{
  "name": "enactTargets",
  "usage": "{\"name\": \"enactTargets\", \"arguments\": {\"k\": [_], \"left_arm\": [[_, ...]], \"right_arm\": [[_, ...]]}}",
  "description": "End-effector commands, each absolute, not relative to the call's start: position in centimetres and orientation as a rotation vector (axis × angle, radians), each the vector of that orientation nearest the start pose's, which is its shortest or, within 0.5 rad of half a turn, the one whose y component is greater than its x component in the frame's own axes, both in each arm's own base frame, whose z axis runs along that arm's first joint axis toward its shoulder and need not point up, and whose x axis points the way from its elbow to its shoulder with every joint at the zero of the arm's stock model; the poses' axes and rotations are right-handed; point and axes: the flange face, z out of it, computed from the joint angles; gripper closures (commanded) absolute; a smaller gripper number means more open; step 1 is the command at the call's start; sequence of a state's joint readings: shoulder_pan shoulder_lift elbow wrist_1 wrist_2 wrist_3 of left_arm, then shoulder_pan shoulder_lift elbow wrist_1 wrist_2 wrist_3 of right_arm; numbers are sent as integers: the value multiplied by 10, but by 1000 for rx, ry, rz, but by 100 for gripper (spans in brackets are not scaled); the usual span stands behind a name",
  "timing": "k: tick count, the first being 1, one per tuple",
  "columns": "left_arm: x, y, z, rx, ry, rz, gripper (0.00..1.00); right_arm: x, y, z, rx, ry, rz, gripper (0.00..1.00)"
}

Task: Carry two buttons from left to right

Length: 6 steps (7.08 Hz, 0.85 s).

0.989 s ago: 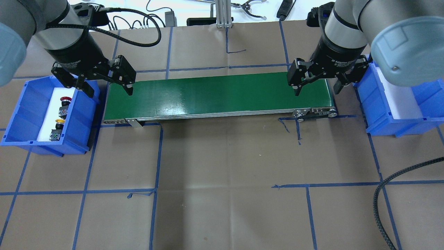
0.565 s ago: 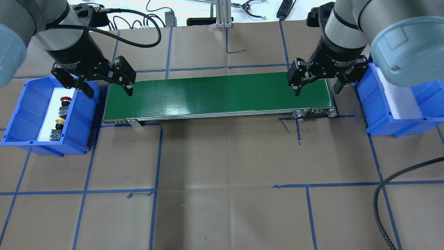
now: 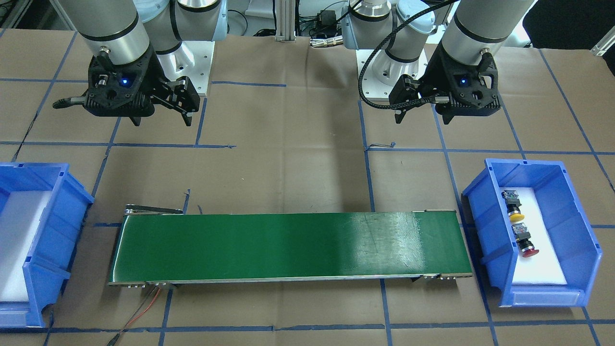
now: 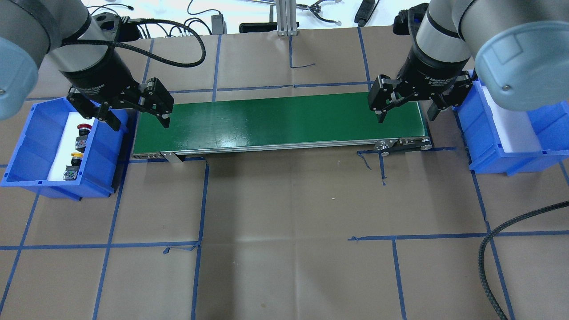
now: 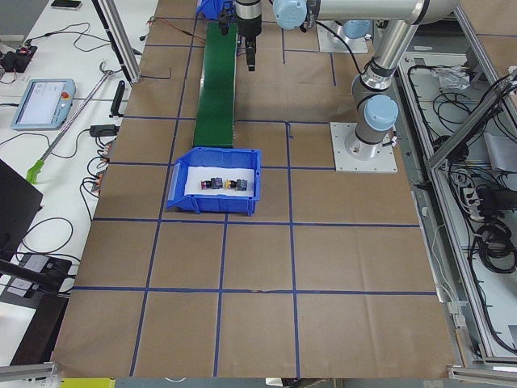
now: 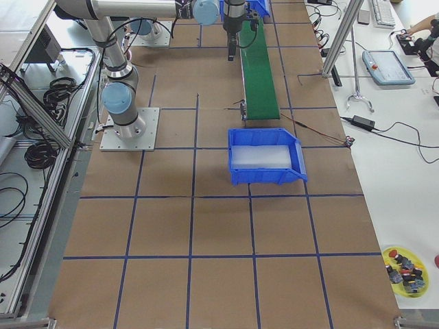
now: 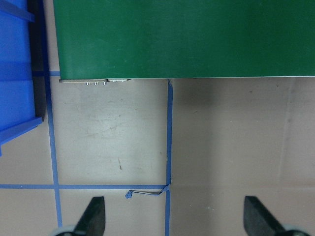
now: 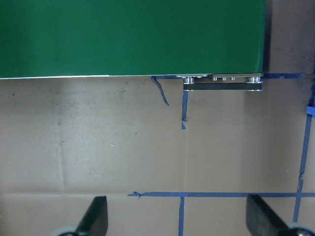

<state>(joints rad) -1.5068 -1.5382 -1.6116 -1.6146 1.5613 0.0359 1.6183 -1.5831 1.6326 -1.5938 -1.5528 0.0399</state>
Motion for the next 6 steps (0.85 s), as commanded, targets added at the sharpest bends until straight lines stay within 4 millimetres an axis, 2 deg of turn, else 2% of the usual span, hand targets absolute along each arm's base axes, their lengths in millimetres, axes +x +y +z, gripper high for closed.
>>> {"name": "enactTargets", "arguments": {"k": [1, 2, 4, 5, 6], "left_arm": [[-45, -490, 478, -88, 3157, 81, 0], [-8, -493, 475, -81, 3161, 82, 0], [77, -486, 474, 21, 3171, 82, 0], [109, -480, 472, 56, 3151, 106, 0], [134, -474, 467, 99, 3131, 137, 0]], "right_arm": [[158, -477, 466, -12, 3124, 42, 0], [158, -476, 465, -12, 3124, 44, 0], [158, -477, 466, -12, 3124, 42, 0], [158, -476, 465, -12, 3124, 44, 0], [158, -476, 465, -12, 3124, 44, 0]]}}
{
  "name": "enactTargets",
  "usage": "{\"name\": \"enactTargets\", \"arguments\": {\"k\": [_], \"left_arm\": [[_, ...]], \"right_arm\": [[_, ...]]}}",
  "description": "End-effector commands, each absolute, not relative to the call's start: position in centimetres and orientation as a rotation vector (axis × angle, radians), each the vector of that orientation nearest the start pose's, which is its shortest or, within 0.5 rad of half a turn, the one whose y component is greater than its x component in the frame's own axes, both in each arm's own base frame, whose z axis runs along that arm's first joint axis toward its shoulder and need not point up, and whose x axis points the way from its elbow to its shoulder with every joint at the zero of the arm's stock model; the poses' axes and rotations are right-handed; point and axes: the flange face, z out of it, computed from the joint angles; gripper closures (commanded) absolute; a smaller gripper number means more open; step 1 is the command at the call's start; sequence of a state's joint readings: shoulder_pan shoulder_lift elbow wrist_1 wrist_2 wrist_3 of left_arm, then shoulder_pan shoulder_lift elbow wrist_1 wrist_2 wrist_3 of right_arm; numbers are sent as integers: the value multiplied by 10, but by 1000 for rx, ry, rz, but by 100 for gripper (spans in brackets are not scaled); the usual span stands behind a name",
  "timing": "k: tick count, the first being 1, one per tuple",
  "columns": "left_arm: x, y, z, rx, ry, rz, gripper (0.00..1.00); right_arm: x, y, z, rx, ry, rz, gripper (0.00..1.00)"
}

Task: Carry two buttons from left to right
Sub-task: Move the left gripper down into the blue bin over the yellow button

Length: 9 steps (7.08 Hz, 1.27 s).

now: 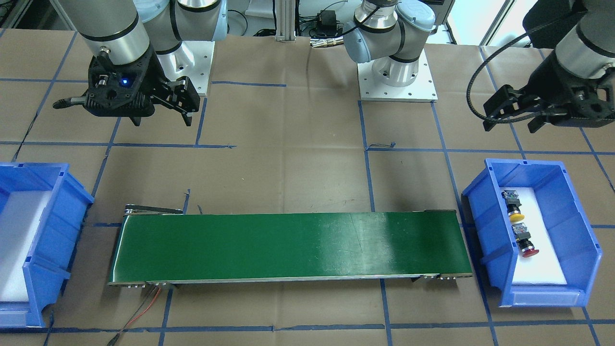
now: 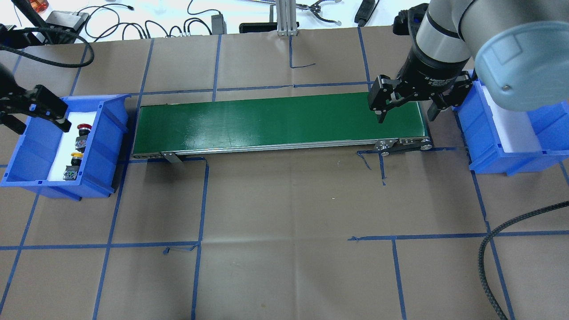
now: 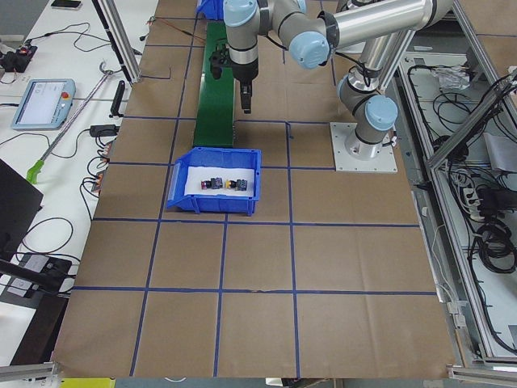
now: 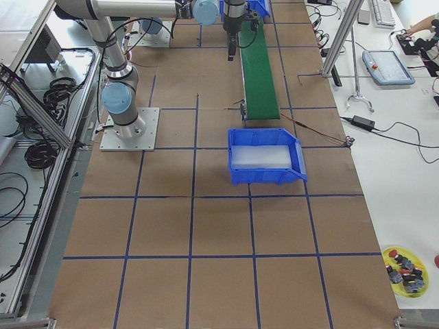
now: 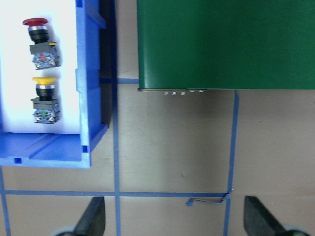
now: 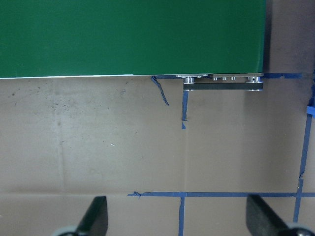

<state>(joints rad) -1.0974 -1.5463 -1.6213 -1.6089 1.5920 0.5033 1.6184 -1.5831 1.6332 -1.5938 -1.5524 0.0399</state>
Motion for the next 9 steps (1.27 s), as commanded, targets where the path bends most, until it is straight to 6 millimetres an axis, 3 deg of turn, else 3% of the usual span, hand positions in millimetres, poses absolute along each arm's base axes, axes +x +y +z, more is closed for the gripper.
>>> {"name": "enactTargets", "arguments": {"k": [1, 3, 7, 9], "left_arm": [[158, -472, 455, 104, 3134, 139, 0], [203, -467, 423, 150, 3119, 93, 0], [213, -478, 344, 144, 3098, 16, 1], [216, -488, 322, 144, 3120, 8, 1]], "right_arm": [[158, -477, 466, -12, 3124, 42, 0], [158, -476, 465, -12, 3124, 44, 0], [158, -476, 465, -9, 3123, 44, 0], [158, -476, 465, -9, 3121, 47, 0]]}}
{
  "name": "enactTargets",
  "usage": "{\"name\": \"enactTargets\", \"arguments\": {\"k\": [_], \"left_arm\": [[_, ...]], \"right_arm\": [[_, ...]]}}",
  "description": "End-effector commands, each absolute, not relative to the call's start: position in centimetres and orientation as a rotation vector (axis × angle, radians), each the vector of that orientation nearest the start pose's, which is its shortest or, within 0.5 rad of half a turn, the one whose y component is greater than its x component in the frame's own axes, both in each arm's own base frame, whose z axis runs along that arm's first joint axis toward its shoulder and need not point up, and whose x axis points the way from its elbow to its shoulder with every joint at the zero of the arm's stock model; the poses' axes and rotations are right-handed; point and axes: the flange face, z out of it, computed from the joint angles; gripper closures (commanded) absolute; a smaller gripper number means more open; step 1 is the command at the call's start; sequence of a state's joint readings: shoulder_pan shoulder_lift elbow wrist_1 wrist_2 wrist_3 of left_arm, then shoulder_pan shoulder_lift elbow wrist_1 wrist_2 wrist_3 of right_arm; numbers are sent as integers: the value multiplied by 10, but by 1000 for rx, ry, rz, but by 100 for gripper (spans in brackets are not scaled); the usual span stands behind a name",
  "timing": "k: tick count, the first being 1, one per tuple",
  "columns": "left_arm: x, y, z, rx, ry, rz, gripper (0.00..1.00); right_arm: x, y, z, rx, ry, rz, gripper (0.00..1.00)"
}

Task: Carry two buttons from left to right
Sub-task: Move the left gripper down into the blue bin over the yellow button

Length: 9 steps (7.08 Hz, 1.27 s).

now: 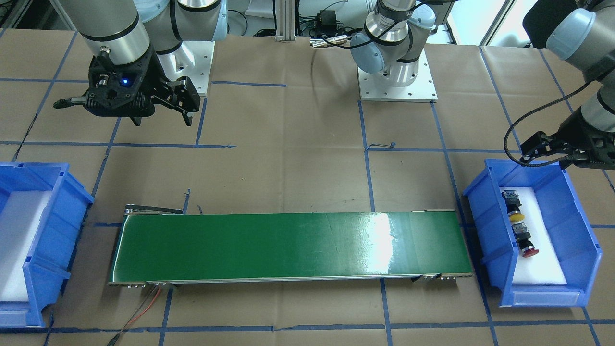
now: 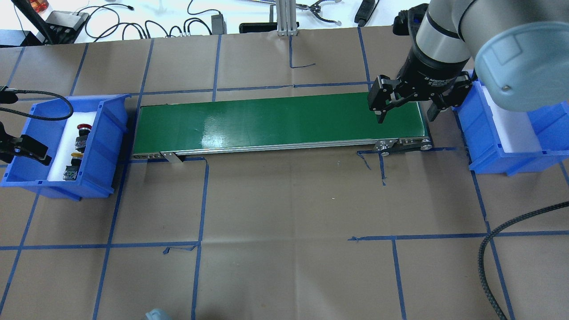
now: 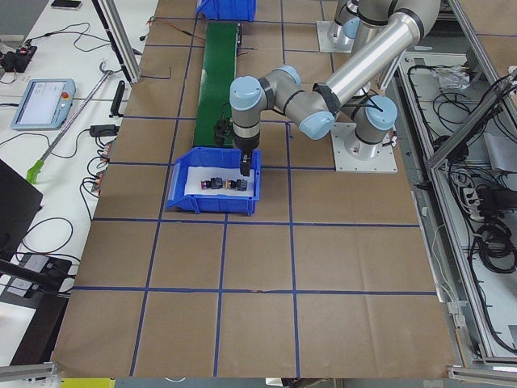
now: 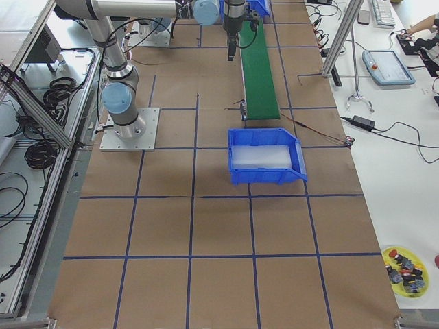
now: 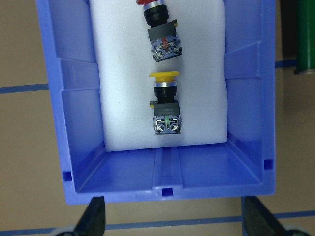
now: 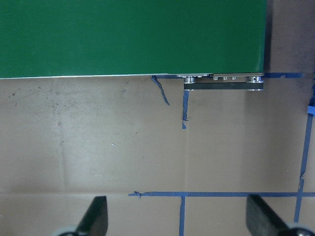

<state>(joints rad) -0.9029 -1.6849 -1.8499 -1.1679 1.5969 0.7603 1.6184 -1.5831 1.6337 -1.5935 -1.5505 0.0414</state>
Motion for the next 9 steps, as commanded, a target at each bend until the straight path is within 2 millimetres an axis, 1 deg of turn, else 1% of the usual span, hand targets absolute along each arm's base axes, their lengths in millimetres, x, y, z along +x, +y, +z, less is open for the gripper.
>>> {"name": "enactTargets", "arguments": {"k": [1, 2, 3, 5, 6, 8, 9], "left_arm": [[219, -492, 305, 144, 3121, 10, 1], [222, -495, 282, 143, 3111, -10, 0], [219, -493, 271, 145, 3104, -26, 1], [213, -492, 261, 128, 3141, -41, 1], [214, -493, 256, 128, 3127, -66, 0], [218, -499, 228, 125, 3112, -91, 0], [217, -498, 220, 125, 3119, -79, 1]], "right_arm": [[158, -476, 465, -9, 3121, 47, 0], [158, -477, 464, -9, 3120, 49, 0], [158, -477, 465, -9, 3120, 47, 0], [158, -477, 465, -9, 3120, 47, 0], [158, -477, 464, -9, 3120, 49, 0], [159, -479, 462, -9, 3120, 57, 0], [159, -481, 458, -9, 3120, 68, 0]]}}
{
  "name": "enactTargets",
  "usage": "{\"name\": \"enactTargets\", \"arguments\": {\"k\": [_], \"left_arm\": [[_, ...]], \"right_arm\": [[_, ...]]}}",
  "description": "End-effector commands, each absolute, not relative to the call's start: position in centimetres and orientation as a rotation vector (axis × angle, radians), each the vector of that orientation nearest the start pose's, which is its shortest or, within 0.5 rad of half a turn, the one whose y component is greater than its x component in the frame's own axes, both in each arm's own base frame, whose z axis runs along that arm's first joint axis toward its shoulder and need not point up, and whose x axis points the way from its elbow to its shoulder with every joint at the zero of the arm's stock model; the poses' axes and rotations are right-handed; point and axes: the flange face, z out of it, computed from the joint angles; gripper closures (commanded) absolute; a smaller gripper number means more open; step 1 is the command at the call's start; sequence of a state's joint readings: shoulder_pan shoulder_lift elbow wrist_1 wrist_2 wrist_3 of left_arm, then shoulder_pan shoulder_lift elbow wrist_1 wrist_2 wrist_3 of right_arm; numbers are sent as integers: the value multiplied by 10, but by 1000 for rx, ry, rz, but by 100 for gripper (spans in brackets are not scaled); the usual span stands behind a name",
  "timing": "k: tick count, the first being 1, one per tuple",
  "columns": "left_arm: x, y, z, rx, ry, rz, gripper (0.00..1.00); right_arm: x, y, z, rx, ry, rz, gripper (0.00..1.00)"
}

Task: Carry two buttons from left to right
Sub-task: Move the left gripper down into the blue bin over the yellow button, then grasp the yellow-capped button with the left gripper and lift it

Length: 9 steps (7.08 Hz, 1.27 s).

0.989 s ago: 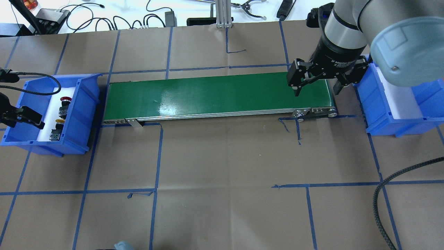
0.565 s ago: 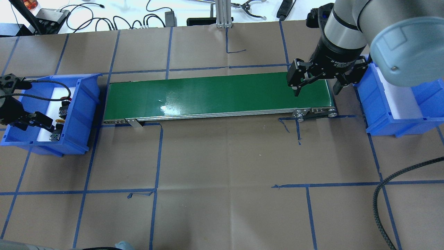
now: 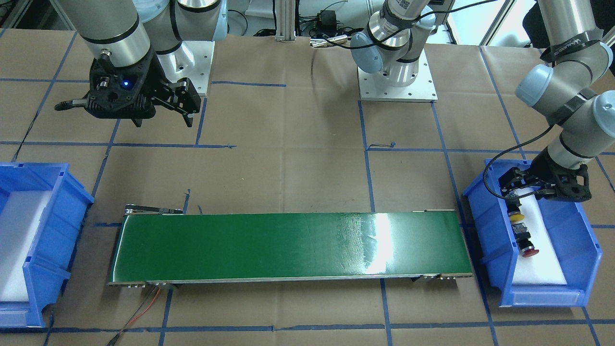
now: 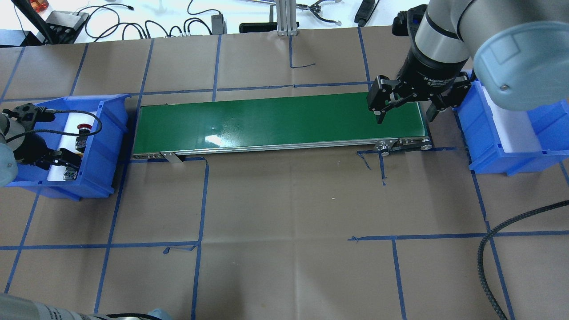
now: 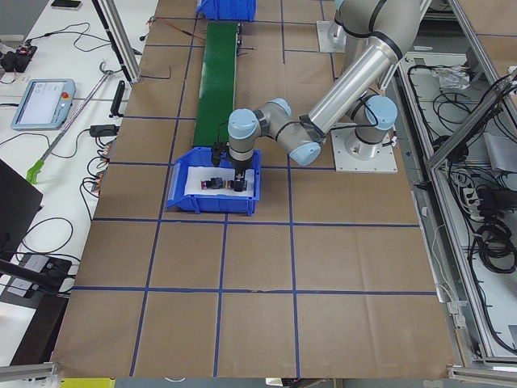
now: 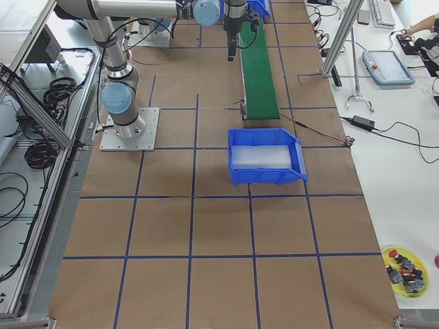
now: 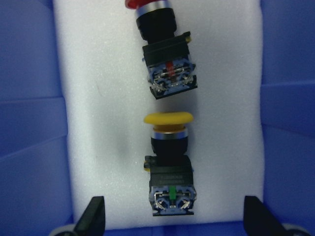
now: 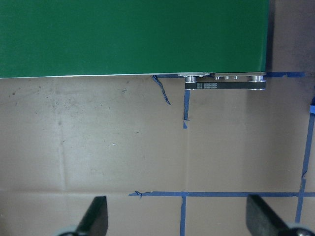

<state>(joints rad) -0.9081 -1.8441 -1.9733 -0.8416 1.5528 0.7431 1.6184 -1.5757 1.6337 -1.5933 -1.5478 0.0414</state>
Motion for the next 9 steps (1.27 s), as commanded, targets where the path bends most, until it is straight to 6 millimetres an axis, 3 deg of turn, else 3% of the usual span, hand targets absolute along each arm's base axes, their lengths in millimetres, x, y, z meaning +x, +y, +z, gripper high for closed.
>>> {"name": "enactTargets", "arguments": {"k": [1, 3, 4, 6, 7, 8, 9], "left_arm": [[216, -498, 215, 116, 3117, -84, 1], [217, -499, 204, 113, 3122, -79, 1], [216, -501, 204, 116, 3110, -100, 9], [214, -502, 206, 83, 3110, -108, 60], [211, -504, 207, 80, 3110, -110, 80], [212, -506, 211, 75, 3104, -121, 94], [213, -511, 224, 72, 3099, -156, 100]], "right_arm": [[159, -481, 457, -6, 3118, 71, 0], [159, -481, 457, -6, 3118, 71, 0], [159, -481, 457, -6, 3118, 71, 0], [159, -481, 457, -6, 3118, 71, 0], [159, -481, 458, -6, 3120, 69, 0], [159, -481, 459, -6, 3118, 66, 0], [159, -481, 459, -6, 3118, 66, 0]]}}
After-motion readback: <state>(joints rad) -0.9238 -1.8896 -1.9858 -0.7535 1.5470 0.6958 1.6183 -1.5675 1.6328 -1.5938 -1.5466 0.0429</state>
